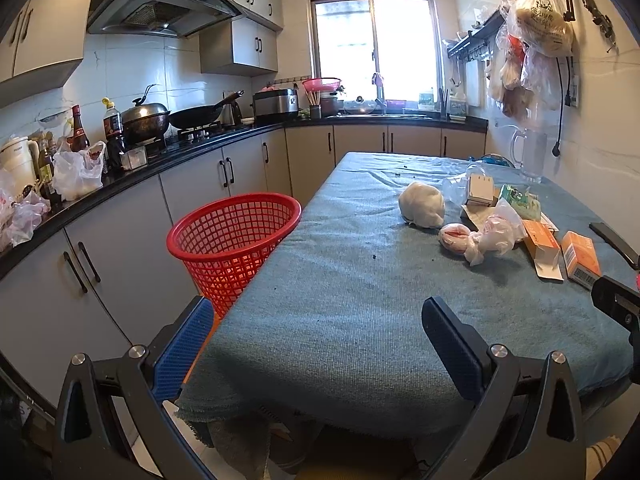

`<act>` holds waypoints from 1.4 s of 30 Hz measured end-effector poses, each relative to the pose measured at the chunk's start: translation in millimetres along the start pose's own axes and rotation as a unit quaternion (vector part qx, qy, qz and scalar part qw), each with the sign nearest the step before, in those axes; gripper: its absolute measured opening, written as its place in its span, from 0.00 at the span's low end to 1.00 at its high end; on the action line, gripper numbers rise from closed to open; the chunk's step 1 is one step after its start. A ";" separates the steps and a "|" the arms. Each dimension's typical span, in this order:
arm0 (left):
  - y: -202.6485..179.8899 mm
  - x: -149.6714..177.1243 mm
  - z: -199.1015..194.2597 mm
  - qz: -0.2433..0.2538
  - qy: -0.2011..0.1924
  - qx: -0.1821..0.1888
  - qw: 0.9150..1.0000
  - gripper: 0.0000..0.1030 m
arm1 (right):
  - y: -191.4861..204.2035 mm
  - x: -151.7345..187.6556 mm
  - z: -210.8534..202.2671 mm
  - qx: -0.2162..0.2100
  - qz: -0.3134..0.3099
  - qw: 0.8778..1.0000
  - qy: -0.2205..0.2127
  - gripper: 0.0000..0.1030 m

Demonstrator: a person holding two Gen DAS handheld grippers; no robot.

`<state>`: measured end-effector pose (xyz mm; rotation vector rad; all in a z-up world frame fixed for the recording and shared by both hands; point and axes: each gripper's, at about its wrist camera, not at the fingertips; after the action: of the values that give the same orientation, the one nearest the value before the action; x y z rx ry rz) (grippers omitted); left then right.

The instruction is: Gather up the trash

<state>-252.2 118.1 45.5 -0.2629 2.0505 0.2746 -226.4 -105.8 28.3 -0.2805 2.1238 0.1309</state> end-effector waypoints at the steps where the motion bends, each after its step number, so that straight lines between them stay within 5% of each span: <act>1: -0.3 0.1 -0.1 0.000 0.000 -0.001 1.000 1.00 | -0.4 0.1 0.4 0.000 0.001 1.000 0.001 1.00; 33: -5.3 7.6 5.6 0.011 0.009 0.003 1.000 1.00 | -7.1 5.1 8.8 -0.006 0.014 1.000 0.020 1.00; 42: -13.2 -6.5 22.3 0.027 0.032 0.056 0.998 1.00 | -41.1 -0.3 10.9 -0.024 0.055 0.998 0.023 1.00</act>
<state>-226.7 112.8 39.7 -0.1502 2.1296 0.1864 -207.0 -143.3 23.3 -0.1969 2.1852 0.2426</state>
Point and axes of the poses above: each gripper's, at about its wrist camera, not at the fingertips, and z roughly the way its jaws point, y to its left, x to its underside, and after that the axes turned 2 degrees about -x, right-handed
